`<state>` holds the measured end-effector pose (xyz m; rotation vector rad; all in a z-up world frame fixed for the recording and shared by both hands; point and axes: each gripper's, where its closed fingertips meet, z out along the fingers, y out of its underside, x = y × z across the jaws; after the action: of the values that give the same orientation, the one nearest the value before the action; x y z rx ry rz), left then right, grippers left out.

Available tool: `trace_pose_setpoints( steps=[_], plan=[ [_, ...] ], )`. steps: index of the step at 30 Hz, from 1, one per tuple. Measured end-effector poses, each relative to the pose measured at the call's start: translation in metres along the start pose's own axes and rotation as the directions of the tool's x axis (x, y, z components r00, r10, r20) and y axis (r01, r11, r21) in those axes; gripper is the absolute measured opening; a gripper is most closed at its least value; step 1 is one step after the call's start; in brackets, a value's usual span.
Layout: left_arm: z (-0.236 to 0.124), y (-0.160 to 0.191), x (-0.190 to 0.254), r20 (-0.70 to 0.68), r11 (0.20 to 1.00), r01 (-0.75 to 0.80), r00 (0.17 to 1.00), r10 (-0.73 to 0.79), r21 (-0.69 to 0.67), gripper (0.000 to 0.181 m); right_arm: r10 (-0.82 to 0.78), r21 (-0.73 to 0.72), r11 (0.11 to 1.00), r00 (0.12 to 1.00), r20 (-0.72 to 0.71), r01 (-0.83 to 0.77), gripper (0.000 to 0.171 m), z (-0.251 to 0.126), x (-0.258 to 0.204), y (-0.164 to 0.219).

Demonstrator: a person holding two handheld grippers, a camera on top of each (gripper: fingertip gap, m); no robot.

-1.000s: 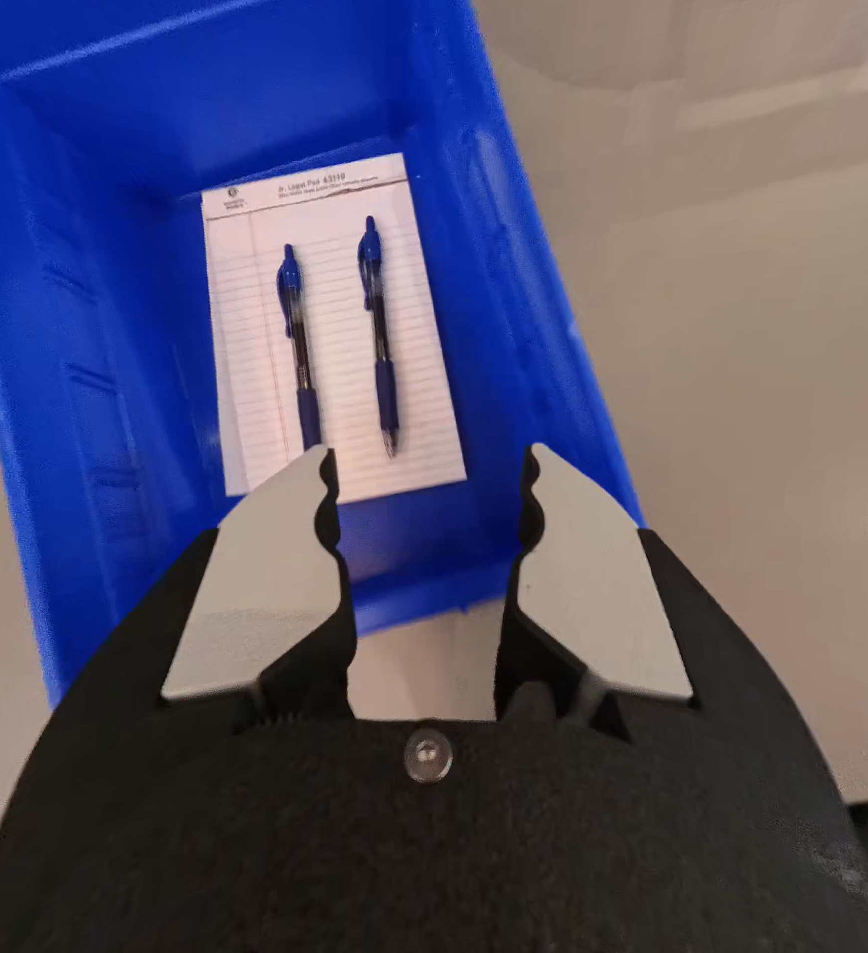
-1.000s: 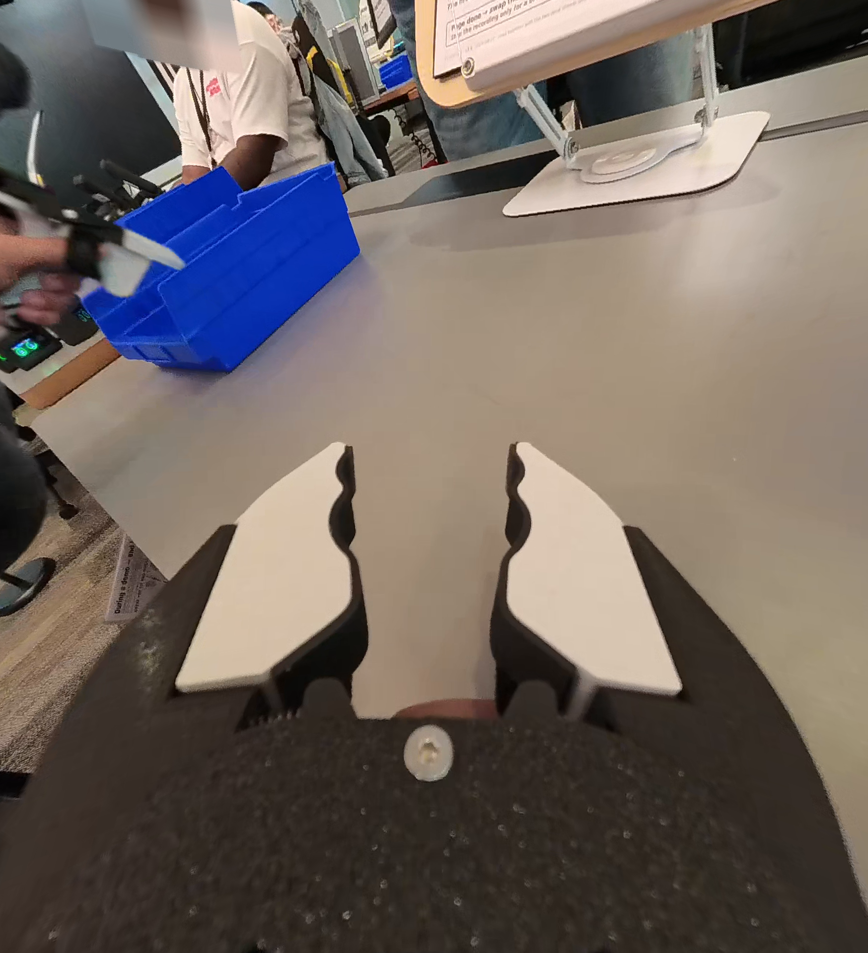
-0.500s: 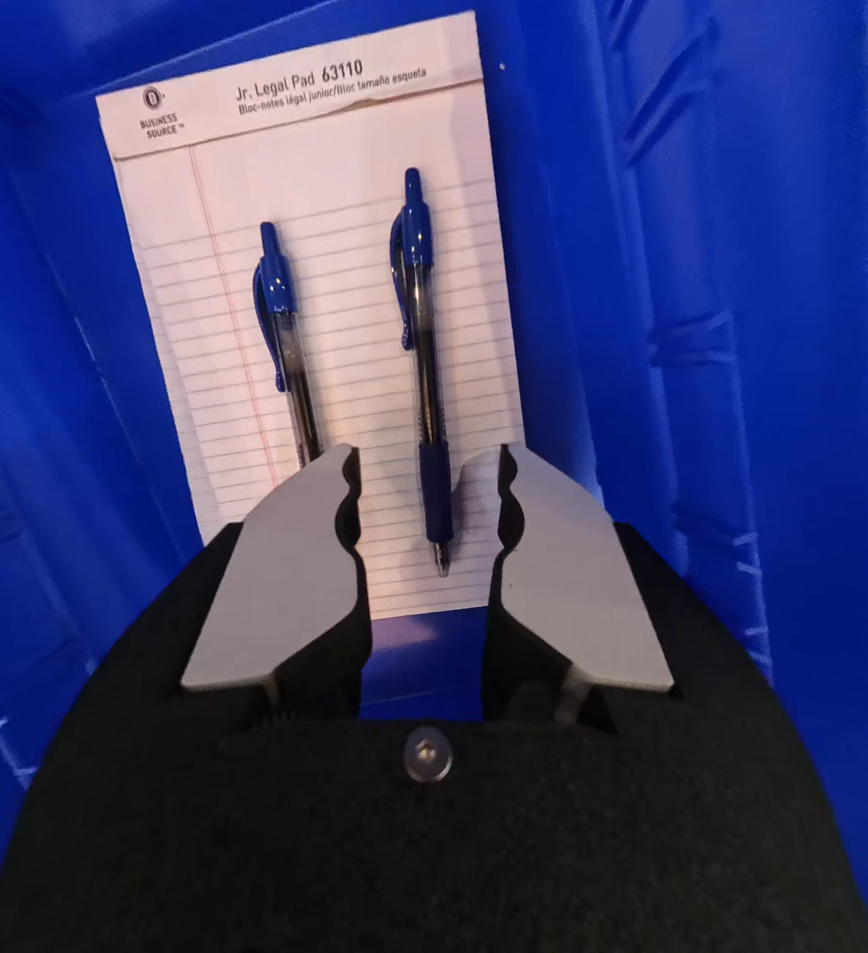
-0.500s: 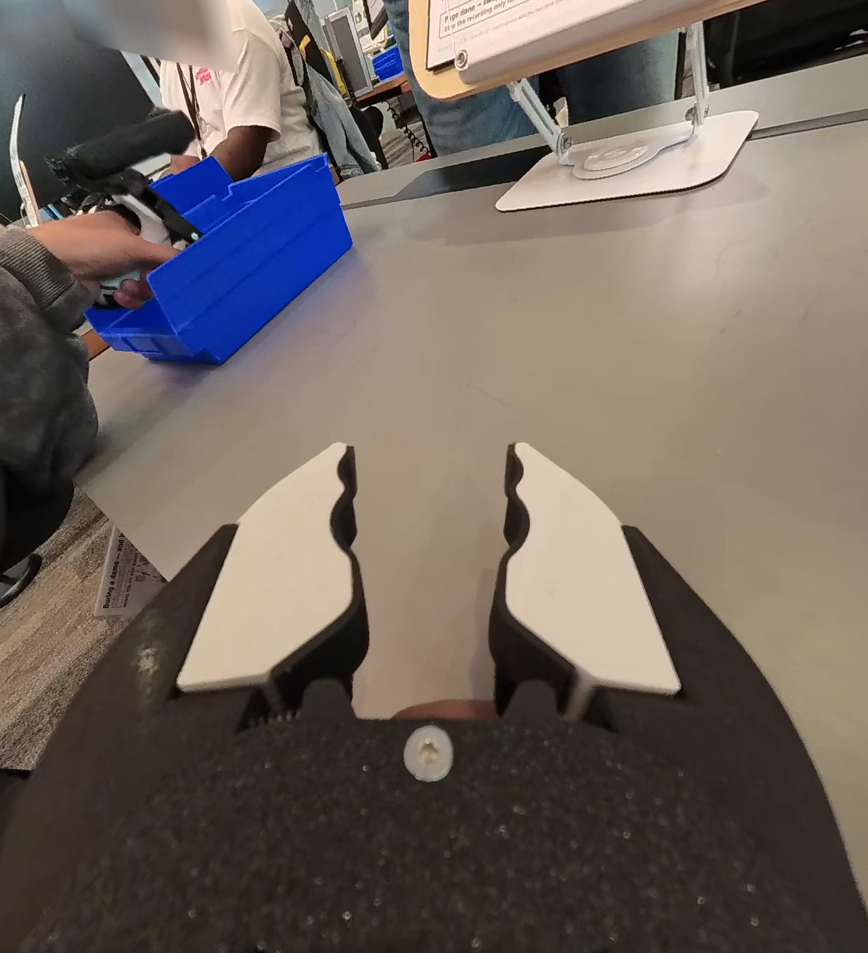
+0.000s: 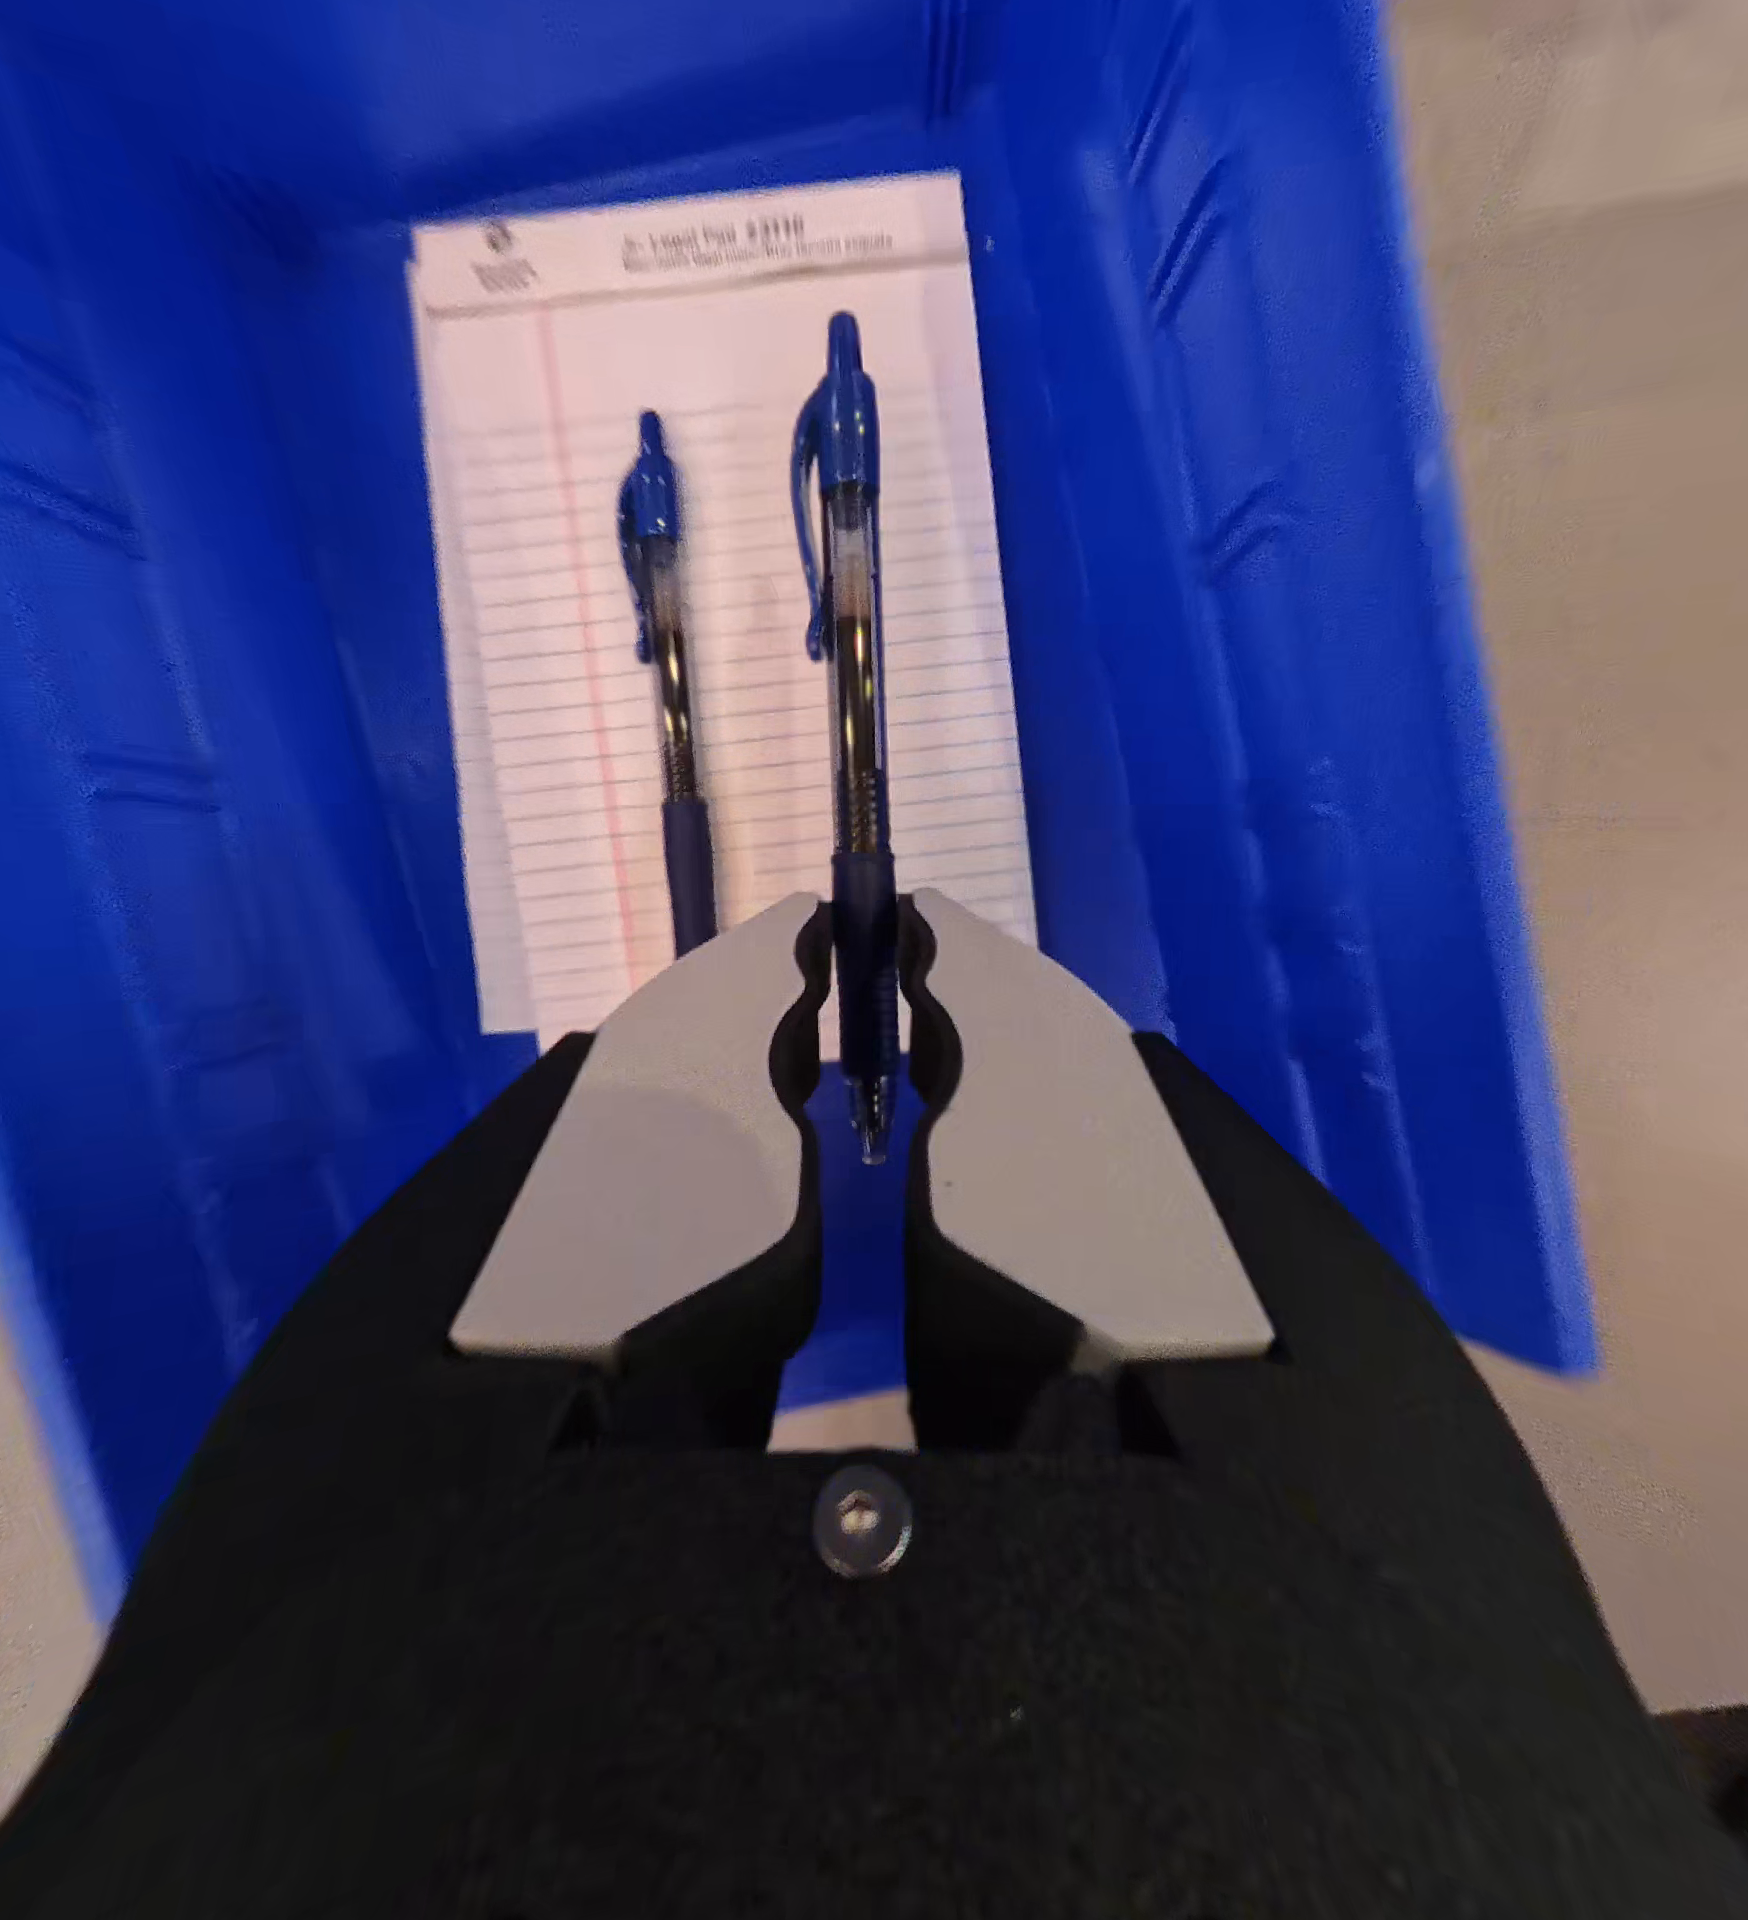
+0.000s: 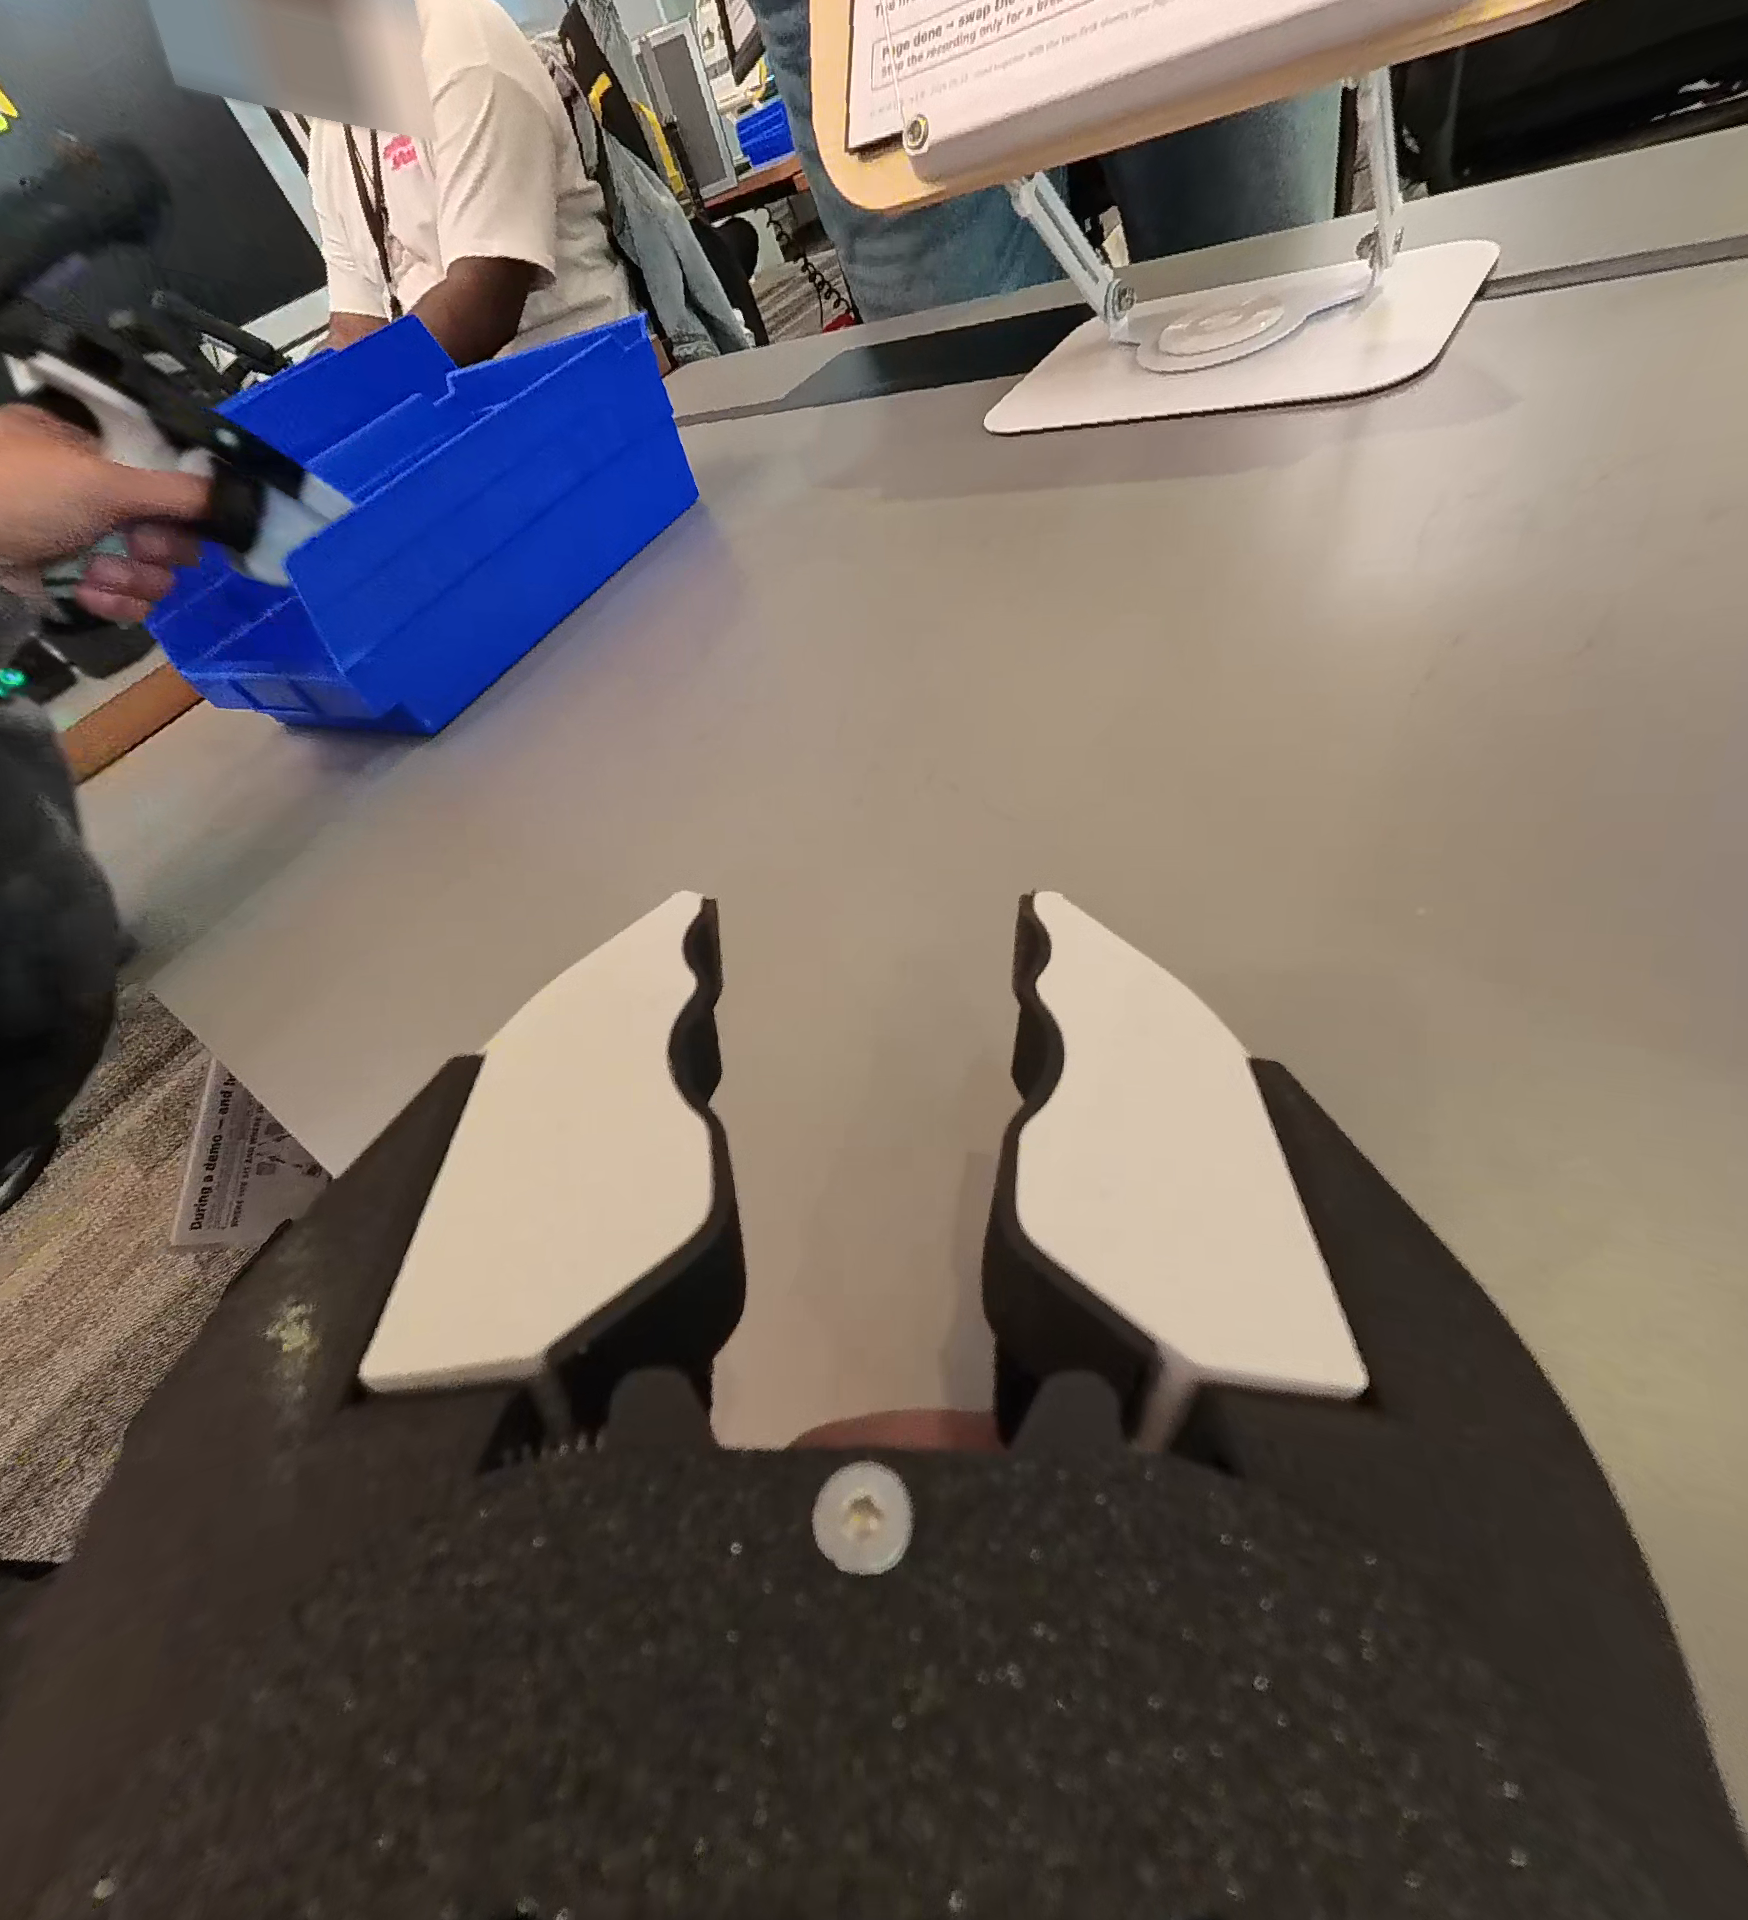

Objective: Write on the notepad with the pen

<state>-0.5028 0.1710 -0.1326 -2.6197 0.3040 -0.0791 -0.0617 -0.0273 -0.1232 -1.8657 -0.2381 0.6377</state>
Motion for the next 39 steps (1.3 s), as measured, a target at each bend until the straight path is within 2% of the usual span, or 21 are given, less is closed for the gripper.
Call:
trace_pose_setpoints(
  steps=[1,3,5,8,10,13,16,21,27,33,37,39],
  plan=[
    [-0.013,-0.001,0.000,0.007,1.000,-0.002,1.000,0.002,0.030,0.012,0.000,0.001,1.000,1.000,-0.001,0.000,0.054,0.000,0.001,0.000],
    [-0.032,-0.003,0.004,0.001,0.997,0.004,1.000,-0.004,0.080,0.012,0.003,-0.002,1.000,1.000,-0.003,-0.003,0.054,0.000,0.002,0.000],
    [-0.053,-0.007,0.027,-0.067,0.989,0.015,0.998,-0.005,0.147,0.011,0.008,0.001,1.000,1.000,-0.003,-0.008,0.053,0.000,0.003,0.000],
    [-0.085,-0.014,0.104,-0.222,0.963,0.010,0.974,0.052,0.269,0.011,0.010,0.005,1.000,1.000,-0.002,-0.010,0.053,0.000,0.002,-0.002],
    [-0.088,-0.009,0.168,-0.274,0.954,-0.053,0.952,0.138,0.295,0.011,0.003,0.010,1.000,1.000,-0.003,-0.003,0.053,-0.001,0.002,-0.005],
    [-0.073,0.008,0.277,-0.397,0.950,-0.145,0.883,0.250,0.277,0.011,-0.010,0.023,1.000,1.000,-0.014,0.011,0.053,-0.005,0.003,-0.011],
    [-0.040,0.031,0.372,-0.459,0.938,-0.270,0.820,0.343,0.218,0.011,-0.024,0.029,0.999,0.999,-0.037,0.026,0.052,-0.012,0.009,-0.016],
    [0.002,0.054,0.467,-0.516,0.927,-0.365,0.778,0.357,0.091,0.011,-0.036,-0.039,0.999,0.992,-0.119,0.032,0.052,-0.021,0.033,-0.011],
    [0.017,0.067,0.515,-0.510,0.898,-0.438,0.767,0.390,0.029,0.011,0.035,-0.028,0.999,0.990,-0.137,-0.039,0.053,-0.039,0.054,-0.015],
    [0.028,0.076,0.528,-0.472,0.898,-0.439,0.787,0.397,0.024,0.011,0.068,-0.014,0.997,0.990,-0.125,-0.070,0.051,-0.047,0.057,-0.016],
    [0.020,0.078,0.520,-0.496,0.909,-0.415,0.780,0.382,0.047,0.036,0.047,-0.005,0.999,0.991,-0.126,-0.048,0.053,-0.048,0.055,-0.019],
    [-0.001,0.079,0.503,-0.510,0.913,-0.401,0.771,0.382,0.078,0.042,0.039,-0.008,0.999,0.992,-0.121,-0.040,0.053,-0.046,0.053,-0.017]
  ],
)
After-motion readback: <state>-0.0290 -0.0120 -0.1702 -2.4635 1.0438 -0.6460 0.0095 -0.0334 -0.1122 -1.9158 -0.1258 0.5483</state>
